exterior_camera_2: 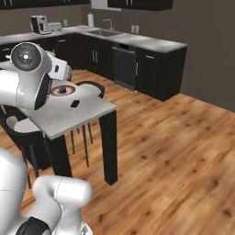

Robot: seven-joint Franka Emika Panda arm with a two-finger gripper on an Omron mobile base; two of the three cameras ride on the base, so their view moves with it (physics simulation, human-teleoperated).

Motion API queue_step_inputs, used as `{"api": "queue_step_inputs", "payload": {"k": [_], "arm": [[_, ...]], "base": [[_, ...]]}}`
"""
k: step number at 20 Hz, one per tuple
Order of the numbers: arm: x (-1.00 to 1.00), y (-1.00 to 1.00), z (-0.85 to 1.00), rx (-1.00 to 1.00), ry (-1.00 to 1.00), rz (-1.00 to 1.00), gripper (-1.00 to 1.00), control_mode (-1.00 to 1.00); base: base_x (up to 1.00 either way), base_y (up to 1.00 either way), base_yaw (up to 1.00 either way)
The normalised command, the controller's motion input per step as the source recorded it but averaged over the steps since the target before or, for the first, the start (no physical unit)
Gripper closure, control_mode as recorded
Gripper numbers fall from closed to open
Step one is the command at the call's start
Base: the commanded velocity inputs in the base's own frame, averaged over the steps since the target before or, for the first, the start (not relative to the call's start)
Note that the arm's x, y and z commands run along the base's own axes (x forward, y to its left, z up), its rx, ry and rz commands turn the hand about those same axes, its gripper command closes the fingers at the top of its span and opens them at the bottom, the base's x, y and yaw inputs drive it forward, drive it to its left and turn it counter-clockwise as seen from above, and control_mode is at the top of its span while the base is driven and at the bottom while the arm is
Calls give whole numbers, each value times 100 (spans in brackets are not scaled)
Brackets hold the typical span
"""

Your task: Take the cinnamon bottle from the cabinet and place it on the dining table, next to the plate with the cupcake. Then take the chocolate from the dining counter and place it on the cupcake plate.

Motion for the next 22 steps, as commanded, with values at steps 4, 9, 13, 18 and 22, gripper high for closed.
{"api": "queue_step_inputs", "payload": {"k": [4, 9, 13, 18, 22], "arm": [[0, 0, 0, 0, 0, 0, 100, 100], [0, 0, 0, 0, 0, 0, 100, 100], [0, 0, 0, 0, 0, 0, 100, 100], [0, 0, 0, 0, 0, 0, 100, 100], [0, 0, 0, 0, 0, 0, 100, 100]], "base": [[22, -65, 51], [18, -77, 47], [28, -94, 40], [42, -91, 38], [49, -65, 39]]}}
